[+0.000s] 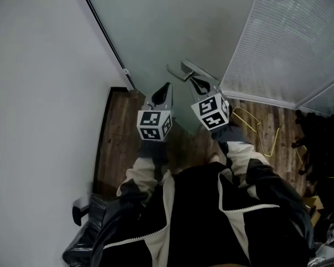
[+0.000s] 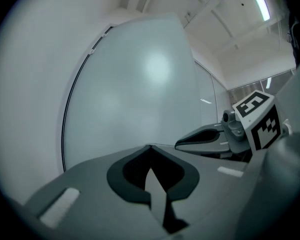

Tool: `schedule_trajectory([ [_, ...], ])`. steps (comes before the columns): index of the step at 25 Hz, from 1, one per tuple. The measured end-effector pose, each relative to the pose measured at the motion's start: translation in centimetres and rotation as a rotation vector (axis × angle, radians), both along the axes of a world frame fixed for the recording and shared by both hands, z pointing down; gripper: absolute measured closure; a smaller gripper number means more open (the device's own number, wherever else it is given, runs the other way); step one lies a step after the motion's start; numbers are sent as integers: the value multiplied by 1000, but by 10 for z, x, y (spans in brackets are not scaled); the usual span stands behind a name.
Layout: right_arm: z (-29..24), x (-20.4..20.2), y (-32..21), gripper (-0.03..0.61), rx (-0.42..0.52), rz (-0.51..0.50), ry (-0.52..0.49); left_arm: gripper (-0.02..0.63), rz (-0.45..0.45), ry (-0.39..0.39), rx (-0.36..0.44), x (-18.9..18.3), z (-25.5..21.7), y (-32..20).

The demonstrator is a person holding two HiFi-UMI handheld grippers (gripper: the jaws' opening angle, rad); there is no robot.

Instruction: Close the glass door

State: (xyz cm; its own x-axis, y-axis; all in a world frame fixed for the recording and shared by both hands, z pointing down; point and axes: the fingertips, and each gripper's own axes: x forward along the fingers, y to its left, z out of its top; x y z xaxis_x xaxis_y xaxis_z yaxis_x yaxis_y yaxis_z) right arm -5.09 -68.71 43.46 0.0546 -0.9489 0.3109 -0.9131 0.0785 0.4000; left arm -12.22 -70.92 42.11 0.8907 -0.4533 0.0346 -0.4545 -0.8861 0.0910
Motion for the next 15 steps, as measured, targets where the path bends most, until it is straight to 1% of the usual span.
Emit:
schedule_trajectory([
  [2, 6, -4, -9, 532, -74, -25, 261, 614, 0, 1, 0, -2, 1, -4],
  [3, 12, -5, -15, 504, -124, -44, 404, 614, -3, 1, -1, -2, 2, -6],
  [4, 21, -4, -21, 459, -177, -64, 545, 614, -4, 1, -1, -1, 2, -7],
  [5, 30, -3, -27, 429, -225, -86, 660, 614, -1, -1, 0, 1, 3, -7],
  [6, 38, -2, -32, 403, -267, -106, 738, 614, 5, -5, 3, 3, 4, -5],
  [7, 46, 0, -37, 363, -302, -119, 786, 614, 12, -10, 5, 5, 5, -3],
  [10, 61, 6, -49, 288, -370, -118, 876, 614, 17, -10, -3, 6, 7, -1],
  [12, 69, 6, -60, 276, -392, -111, 923, 614, 18, -3, -9, 5, 7, -2],
  [14, 75, 8, -69, 280, -409, -107, 976, 614, 23, -2, -8, 5, 6, -2],
  [15, 76, 8, -71, 363, -412, -107, 1002, 614, 26, -3, -7, 5, 6, -2],
])
